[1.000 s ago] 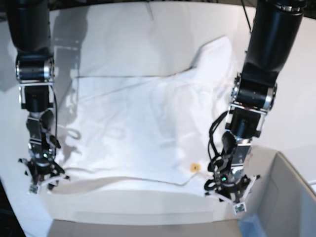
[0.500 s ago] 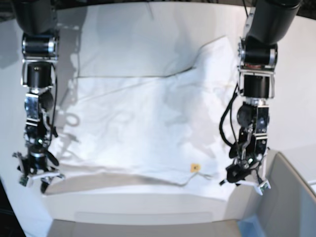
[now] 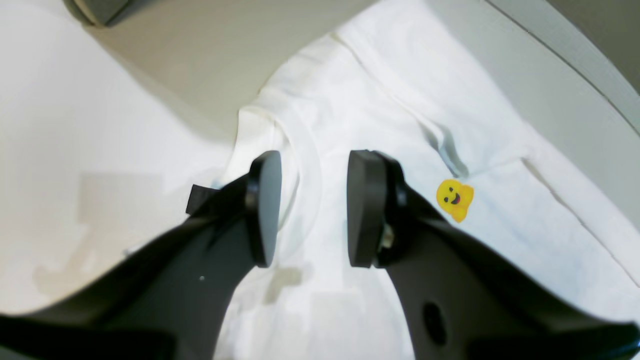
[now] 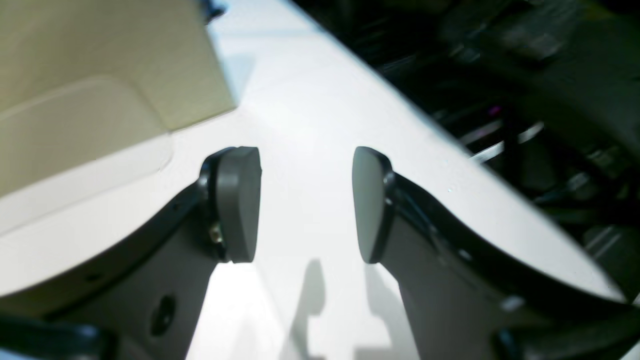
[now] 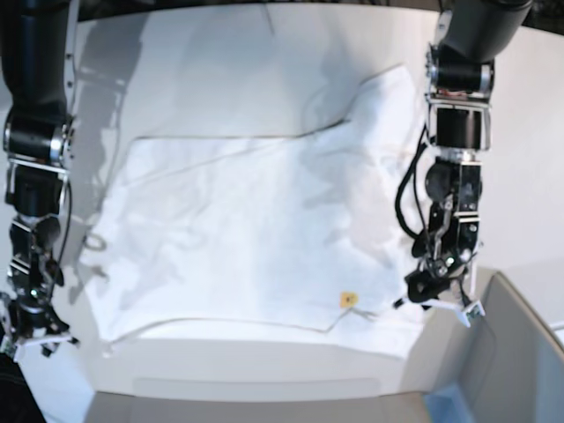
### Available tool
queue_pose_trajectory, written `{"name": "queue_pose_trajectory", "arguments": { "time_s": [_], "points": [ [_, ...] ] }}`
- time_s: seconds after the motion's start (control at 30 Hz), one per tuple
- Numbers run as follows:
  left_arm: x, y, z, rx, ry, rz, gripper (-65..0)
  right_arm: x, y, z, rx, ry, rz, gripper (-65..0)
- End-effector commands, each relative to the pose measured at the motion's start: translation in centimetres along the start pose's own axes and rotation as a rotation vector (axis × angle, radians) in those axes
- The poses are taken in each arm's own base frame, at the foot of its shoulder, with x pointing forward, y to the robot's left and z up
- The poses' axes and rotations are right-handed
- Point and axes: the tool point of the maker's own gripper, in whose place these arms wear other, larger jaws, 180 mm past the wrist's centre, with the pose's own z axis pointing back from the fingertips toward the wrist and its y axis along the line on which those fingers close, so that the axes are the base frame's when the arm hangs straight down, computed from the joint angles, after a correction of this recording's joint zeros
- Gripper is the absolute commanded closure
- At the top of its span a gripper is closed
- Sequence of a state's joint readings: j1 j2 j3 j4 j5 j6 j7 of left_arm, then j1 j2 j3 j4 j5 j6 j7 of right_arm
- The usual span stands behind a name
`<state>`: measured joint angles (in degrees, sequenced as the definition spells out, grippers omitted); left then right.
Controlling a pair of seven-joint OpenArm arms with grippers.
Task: Layout the t-shirt on the table in an organized manner, then fold the t-shirt properly
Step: 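Raise both grippers and move them to the shirt's collar and shoulder edges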
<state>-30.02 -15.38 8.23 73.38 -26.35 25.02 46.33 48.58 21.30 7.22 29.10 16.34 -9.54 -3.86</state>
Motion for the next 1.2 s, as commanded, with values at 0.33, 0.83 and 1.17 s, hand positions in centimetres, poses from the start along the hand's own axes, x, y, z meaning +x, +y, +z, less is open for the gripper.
{"name": "queue_pose_trajectory", "arguments": {
  "time_s": [0.33,0.83,1.17],
  "points": [
    [2.0,-2.8,5.0,-0.138,-0.069,-0.010,-22.9,-1.2,6.9,6.4,0.224,-0.166,0.152,-29.7],
    [-5.3,-0.3,8.1,-0.154,0.022,-0.051,-22.9,-6.4,5.5,21.6,0.221,-0.007,-0.150,-29.7],
    [-8.3,1.0,10.3,-0.162,0.055,-0.068,-22.9,-12.5,2.6,23.3,0.195,0.281,-0.281,-29.6]
  ]
}}
